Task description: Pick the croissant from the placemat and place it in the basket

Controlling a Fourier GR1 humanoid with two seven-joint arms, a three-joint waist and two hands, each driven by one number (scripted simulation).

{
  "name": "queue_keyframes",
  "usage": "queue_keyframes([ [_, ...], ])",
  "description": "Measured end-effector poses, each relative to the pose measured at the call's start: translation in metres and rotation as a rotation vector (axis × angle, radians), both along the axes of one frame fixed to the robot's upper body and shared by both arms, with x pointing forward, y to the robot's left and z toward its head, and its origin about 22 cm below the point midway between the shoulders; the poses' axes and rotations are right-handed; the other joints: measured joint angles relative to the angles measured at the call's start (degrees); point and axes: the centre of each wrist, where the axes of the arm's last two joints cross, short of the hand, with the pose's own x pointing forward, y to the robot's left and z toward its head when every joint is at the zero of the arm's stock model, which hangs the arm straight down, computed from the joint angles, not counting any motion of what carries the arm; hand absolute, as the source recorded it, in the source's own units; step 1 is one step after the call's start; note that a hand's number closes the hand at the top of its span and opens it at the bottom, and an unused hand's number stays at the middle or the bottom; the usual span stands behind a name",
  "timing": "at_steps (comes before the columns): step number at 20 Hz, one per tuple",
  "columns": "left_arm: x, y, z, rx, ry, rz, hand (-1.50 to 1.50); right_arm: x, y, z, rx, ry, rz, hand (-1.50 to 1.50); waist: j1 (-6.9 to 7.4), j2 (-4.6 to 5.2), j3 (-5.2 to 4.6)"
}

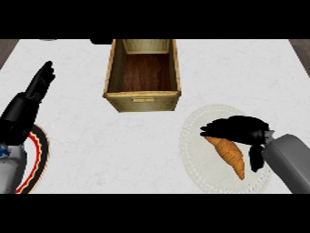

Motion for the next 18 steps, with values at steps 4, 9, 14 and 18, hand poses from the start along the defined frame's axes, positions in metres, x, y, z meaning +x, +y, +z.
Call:
queue_keyframes([
  [4, -0.002, -0.005, -0.007, 0.005, -0.008, 0.004, 0.0, 0.004, 0.005, -0.013, -0.005, 0.009, -0.006, -1.5, 0.07, 0.02, 0.01],
  [9, -0.006, 0.004, -0.005, -0.001, 0.001, 0.002, 0.0, 0.006, 0.002, -0.021, -0.019, 0.014, -0.002, 1.5, 0.11, -0.05, -0.01],
  [14, -0.005, 0.001, 0.0, -0.006, 0.001, 0.0, 0.0, 0.008, 0.006, -0.025, 0.018, 0.009, -0.023, 1.5, 0.1, -0.62, -0.41],
  [18, -0.005, 0.002, -0.005, -0.004, 0.0, -0.003, 0.0, 0.009, 0.007, -0.027, 0.035, -0.03, 0.006, 1.5, 0.08, -0.81, -0.54],
])
